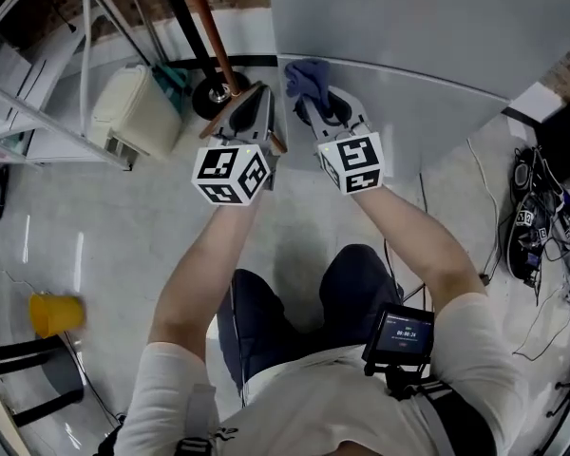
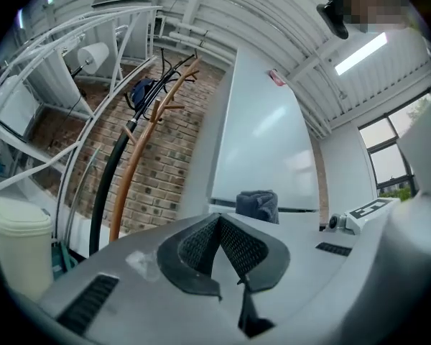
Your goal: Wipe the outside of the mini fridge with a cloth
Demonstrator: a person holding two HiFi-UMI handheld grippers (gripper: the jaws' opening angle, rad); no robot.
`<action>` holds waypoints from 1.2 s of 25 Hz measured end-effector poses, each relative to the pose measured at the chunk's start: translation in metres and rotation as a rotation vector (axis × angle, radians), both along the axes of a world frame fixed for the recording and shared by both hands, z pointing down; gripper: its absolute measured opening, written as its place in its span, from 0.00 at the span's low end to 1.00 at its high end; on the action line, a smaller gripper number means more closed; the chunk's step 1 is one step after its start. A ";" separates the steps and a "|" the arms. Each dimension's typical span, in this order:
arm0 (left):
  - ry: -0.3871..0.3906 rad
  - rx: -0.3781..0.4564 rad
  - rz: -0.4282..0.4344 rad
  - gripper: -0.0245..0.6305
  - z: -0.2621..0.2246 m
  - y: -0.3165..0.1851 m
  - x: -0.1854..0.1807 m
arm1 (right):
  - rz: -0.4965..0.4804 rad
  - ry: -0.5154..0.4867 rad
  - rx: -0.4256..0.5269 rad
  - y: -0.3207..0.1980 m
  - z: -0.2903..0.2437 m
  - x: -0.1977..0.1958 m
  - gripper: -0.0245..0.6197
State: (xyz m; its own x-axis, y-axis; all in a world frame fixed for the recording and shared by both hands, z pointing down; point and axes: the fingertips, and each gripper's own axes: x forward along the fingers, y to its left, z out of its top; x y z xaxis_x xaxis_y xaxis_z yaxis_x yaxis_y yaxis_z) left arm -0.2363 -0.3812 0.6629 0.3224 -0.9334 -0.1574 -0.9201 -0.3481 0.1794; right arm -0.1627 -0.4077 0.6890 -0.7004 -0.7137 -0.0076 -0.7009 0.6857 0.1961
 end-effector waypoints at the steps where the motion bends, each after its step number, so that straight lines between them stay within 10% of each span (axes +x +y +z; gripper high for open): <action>1: -0.004 0.014 -0.002 0.04 0.008 0.000 -0.002 | 0.001 -0.009 0.017 -0.001 0.006 -0.002 0.15; 17: -0.027 0.060 -0.012 0.04 0.032 0.022 -0.016 | 0.091 -0.018 0.047 -0.016 0.028 -0.010 0.15; 30: -0.032 0.056 0.070 0.04 0.037 0.013 0.041 | 0.204 -0.014 0.046 -0.020 0.026 0.081 0.15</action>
State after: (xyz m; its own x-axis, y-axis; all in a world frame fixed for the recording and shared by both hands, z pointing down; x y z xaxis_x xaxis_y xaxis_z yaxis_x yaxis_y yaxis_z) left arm -0.1948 -0.3678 0.6995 0.3919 -0.8987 -0.1968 -0.8984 -0.4199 0.1285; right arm -0.0818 -0.4279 0.7149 -0.5408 -0.8395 -0.0523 -0.8273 0.5196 0.2137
